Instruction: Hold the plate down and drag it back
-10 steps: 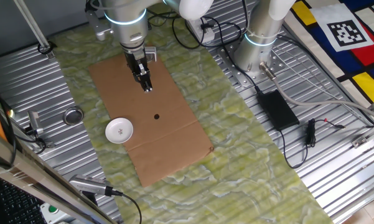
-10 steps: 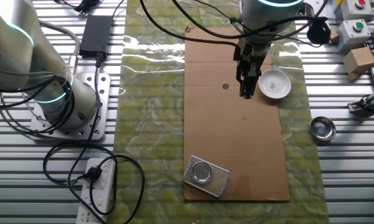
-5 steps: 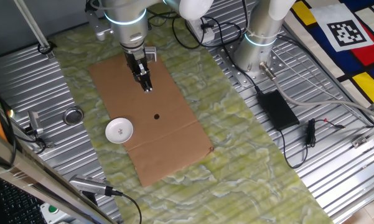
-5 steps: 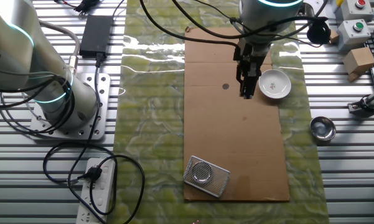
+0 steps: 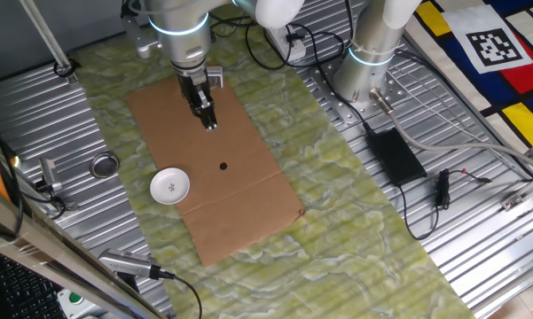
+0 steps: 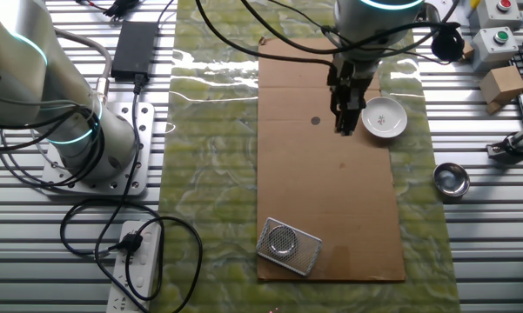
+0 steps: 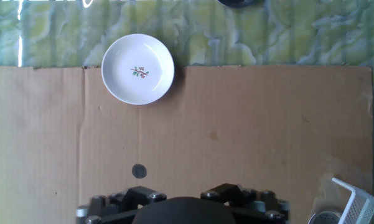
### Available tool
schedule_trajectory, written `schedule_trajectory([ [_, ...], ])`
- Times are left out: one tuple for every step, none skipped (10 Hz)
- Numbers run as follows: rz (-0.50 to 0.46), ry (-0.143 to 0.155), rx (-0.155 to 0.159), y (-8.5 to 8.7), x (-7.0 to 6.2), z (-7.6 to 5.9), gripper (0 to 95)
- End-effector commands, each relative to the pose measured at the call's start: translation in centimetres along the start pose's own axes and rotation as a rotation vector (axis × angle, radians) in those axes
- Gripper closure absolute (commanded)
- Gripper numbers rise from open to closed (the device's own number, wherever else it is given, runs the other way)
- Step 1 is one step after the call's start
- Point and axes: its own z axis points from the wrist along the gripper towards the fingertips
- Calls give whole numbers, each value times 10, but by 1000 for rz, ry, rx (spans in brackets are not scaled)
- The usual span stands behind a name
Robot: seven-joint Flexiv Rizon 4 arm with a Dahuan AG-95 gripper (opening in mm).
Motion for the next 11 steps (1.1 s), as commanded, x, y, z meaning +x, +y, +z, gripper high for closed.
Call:
schedule_trajectory([
  [-234, 26, -10, 0, 0, 0, 950],
  [-235, 28, -11, 0, 0, 0, 950],
  [-238, 29, -11, 0, 0, 0, 950],
  [-250, 35, -11, 0, 0, 1, 950],
  [-268, 53, -15, -2, 0, 4, 950],
  [-280, 64, -10, -5, 1, 8, 950],
  [-327, 102, 48, -14, 6, 16, 950],
  [-365, 116, 83, -25, 12, 22, 950],
  [-395, 126, 97, -40, 19, 28, 950],
  [-421, 132, 108, -52, 23, 32, 950],
  [-457, 138, 115, -68, 27, 36, 950],
])
